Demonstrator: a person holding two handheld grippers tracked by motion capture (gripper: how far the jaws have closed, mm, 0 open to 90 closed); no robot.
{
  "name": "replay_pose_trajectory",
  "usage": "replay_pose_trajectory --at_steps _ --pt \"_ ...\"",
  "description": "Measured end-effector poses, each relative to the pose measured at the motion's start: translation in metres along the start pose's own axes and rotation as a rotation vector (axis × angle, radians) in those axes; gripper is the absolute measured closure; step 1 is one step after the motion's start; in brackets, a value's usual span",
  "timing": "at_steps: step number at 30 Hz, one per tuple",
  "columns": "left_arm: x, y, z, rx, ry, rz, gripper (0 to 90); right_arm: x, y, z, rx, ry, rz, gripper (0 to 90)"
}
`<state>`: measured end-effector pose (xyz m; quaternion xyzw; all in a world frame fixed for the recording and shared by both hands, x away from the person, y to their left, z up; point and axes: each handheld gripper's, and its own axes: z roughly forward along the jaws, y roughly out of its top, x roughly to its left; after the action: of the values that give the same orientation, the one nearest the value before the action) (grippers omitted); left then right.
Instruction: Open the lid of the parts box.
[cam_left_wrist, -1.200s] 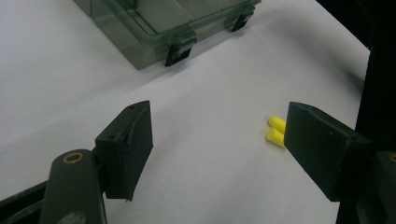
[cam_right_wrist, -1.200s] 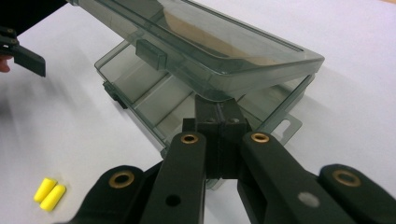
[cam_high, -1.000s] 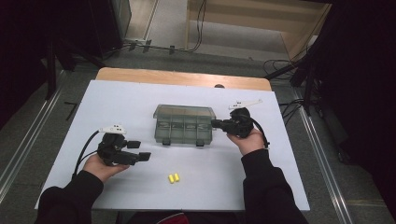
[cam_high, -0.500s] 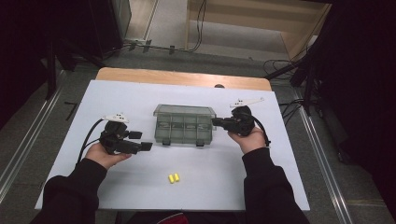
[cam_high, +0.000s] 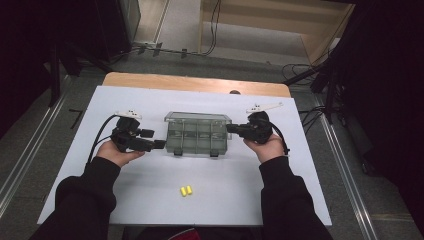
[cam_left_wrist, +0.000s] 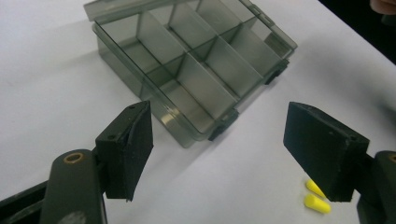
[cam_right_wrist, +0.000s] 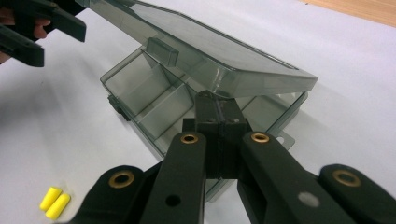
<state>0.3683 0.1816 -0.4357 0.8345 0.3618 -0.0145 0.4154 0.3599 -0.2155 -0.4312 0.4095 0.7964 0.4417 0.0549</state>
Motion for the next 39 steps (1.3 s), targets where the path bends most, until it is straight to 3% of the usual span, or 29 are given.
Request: replay_pose_trajectory --at_steps 15,20,31,39 --pt "0.016 0.023 0.009 0.012 0.044 0.000 24.5 0.000 0.003 0.001 -0.006 0.005 -0.005 87.2" --pt "0.021 0.028 0.016 0.007 0.041 0.002 24.6 0.000 0.003 0.000 -0.004 0.006 -0.006 87.2" --pt "0.039 0.036 0.029 -0.029 0.046 -0.008 25.2 0.000 0.003 0.001 -0.006 0.004 -0.002 87.2" --pt "0.046 0.042 0.036 -0.042 0.065 0.012 29.9 0.000 0.004 0.001 -0.009 0.004 -0.001 87.1"
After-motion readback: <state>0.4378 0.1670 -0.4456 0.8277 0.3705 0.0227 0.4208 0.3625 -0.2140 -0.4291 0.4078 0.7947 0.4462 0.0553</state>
